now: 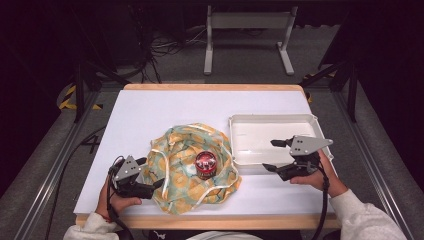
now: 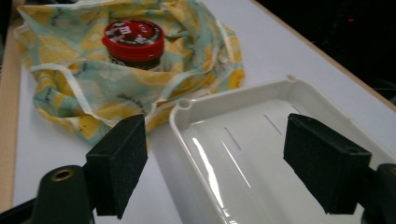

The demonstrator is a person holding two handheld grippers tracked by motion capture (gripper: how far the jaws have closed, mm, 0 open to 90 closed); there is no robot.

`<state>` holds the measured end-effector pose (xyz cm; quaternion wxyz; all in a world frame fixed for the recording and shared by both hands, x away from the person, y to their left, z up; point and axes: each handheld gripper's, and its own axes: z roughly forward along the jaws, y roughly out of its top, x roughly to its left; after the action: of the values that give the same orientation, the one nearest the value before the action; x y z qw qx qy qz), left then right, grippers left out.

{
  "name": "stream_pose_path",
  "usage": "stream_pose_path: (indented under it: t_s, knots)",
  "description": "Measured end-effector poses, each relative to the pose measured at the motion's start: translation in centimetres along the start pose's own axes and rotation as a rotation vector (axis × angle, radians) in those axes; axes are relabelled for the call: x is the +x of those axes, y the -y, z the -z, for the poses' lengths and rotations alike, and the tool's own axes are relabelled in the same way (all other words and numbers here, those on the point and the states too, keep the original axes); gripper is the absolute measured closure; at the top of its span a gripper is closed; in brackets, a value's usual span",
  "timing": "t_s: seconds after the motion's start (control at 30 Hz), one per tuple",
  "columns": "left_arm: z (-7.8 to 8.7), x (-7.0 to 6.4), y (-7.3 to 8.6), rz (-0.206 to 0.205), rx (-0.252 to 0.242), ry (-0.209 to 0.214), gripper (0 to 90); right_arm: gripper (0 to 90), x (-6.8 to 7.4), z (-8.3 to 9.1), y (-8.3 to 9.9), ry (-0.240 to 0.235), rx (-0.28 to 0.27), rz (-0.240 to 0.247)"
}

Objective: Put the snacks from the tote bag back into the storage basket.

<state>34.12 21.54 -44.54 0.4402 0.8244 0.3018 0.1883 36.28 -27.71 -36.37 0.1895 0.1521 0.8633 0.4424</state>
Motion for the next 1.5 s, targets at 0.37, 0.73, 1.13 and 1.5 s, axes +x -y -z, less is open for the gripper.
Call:
stream_pose_path:
  t_s: [0.37,0.73,1.13,1.5]
  knots:
    - [-0.4,0.1,-0.3,-0.010,0.013,-0.003,5.6,22.6,1.1,-6.4,-4.5,-0.092,0.074,0.124]
    - [-0.4,0.0,-0.3,-0.013,0.013,0.006,5.6,22.7,2.6,-10.4,-7.8,-0.189,0.140,0.219]
    - [-0.4,0.0,-0.3,-0.016,0.012,0.011,5.6,19.1,3.7,-14.0,-9.8,-0.264,0.268,0.261]
    - [-0.3,0.0,-0.1,-0.014,0.012,0.012,5.6,18.1,3.9,-16.6,-9.9,-0.302,0.367,0.248]
